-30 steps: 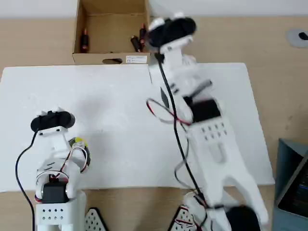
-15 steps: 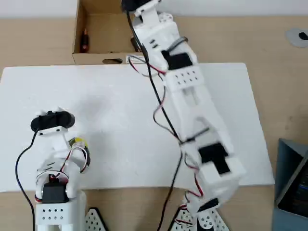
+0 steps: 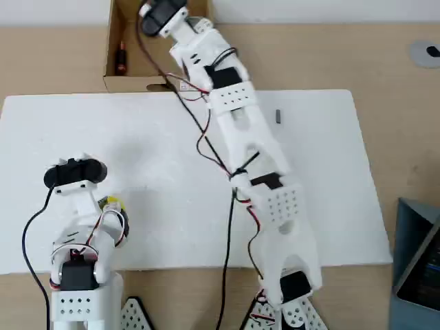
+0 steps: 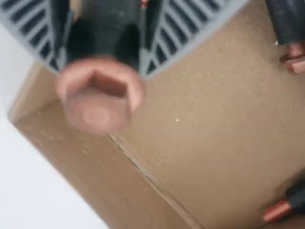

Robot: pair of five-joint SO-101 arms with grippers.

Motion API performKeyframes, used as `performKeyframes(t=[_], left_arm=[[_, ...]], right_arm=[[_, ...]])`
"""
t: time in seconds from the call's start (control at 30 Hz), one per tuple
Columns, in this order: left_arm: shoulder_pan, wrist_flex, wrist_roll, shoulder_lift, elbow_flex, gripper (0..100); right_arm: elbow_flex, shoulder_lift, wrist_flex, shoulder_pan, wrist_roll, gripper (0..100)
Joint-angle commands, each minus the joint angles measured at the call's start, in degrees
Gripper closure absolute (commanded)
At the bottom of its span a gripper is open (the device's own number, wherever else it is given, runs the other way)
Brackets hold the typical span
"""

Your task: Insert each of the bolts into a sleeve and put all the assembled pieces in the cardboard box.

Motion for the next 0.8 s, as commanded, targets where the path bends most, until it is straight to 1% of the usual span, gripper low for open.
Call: performKeyframes(t=[0.0,0.07,0.2,0.27,0.77], left_arm=[[-0.26,-1.23,-0.18,-0.48,0.00,100],[-0.26,-1.23,-0.18,-0.48,0.00,100],[-0.26,-1.23,-0.18,-0.48,0.00,100],[-0.26,-1.23,-0.18,-0.48,0.00,100],[-0.18,-1.23,-0.18,-0.48,0.00,100]], right_arm=[[-6.29,0.75,-0.62,-1.19,3.60,98.5],[-7.25,1.89,1.41,-1.63,3.78,97.3],[-8.13,3.03,4.40,-1.63,3.78,85.9],[-8.13,3.12,5.54,-1.71,3.78,82.9],[-12.53,3.03,7.21,-1.54,3.78,83.1]])
